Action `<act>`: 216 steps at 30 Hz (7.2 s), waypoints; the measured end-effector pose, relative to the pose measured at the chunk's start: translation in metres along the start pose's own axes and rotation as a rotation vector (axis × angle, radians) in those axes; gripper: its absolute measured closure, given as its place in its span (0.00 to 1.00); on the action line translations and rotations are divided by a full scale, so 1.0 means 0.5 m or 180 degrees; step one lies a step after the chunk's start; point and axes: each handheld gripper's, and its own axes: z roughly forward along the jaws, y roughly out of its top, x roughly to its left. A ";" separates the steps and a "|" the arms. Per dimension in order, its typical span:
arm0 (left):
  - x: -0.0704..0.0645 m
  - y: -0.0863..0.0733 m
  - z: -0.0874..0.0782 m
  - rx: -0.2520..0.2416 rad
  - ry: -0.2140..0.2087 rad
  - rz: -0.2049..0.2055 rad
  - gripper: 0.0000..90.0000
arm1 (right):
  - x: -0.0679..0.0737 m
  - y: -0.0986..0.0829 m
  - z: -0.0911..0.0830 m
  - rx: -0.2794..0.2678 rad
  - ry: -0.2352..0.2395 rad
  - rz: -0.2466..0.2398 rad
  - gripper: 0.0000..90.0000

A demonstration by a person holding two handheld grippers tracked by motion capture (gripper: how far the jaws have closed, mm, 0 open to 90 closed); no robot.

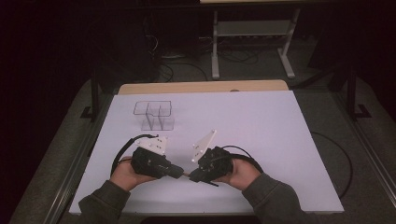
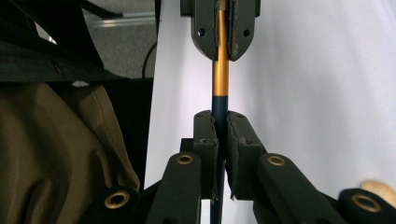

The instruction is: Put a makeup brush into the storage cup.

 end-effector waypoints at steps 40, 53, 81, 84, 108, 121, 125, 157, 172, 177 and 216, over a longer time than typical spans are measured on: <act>-0.006 -0.004 -0.021 -0.0073 0.0056 0.0008 0.93 | 0.009 -0.010 0.010 -0.0389 -0.0113 -0.0074 0.92; -0.014 0.006 -0.027 0.0000 0.0092 0.0002 0.93 | 0.005 0.010 0.003 -0.0197 -0.0055 0.0000 0.80; -0.014 0.013 -0.032 -0.0166 0.0130 -0.0024 0.88 | 0.010 0.002 0.011 -0.0549 -0.0185 -0.0025 0.92; -0.014 0.013 -0.032 -0.0163 0.0143 -0.0028 0.91 | 0.012 0.003 0.013 -0.0576 -0.0190 -0.0036 0.92; -0.020 0.024 -0.032 -0.0045 0.0171 0.0050 0.93 | 0.011 0.031 -0.004 -0.0283 -0.0134 -0.0038 0.84; -0.018 0.025 -0.031 -0.0067 0.0163 0.0062 0.93 | 0.008 0.035 -0.001 -0.0297 -0.0062 -0.0035 0.92; -0.019 0.024 -0.036 -0.0098 0.0227 0.0018 0.89 | 0.004 0.034 -0.002 -0.0365 -0.0058 -0.0035 0.92; -0.023 -0.073 -0.041 -0.0244 0.0638 -0.0329 0.60 | -0.063 -0.011 -0.057 -0.0447 -0.0246 0.0337 0.92; -0.024 -0.107 -0.030 -0.0238 0.0805 -0.0377 0.52 | -0.095 -0.002 -0.087 -0.0442 -0.0324 0.0425 0.92; -0.025 -0.116 -0.027 -0.0231 0.0843 -0.0391 0.49 | -0.105 0.006 -0.092 -0.0440 -0.0343 0.0421 0.92; -0.029 -0.145 -0.026 -0.0274 0.0977 -0.0455 0.40 | -0.189 0.126 -0.098 -0.0442 -0.0542 0.0359 0.92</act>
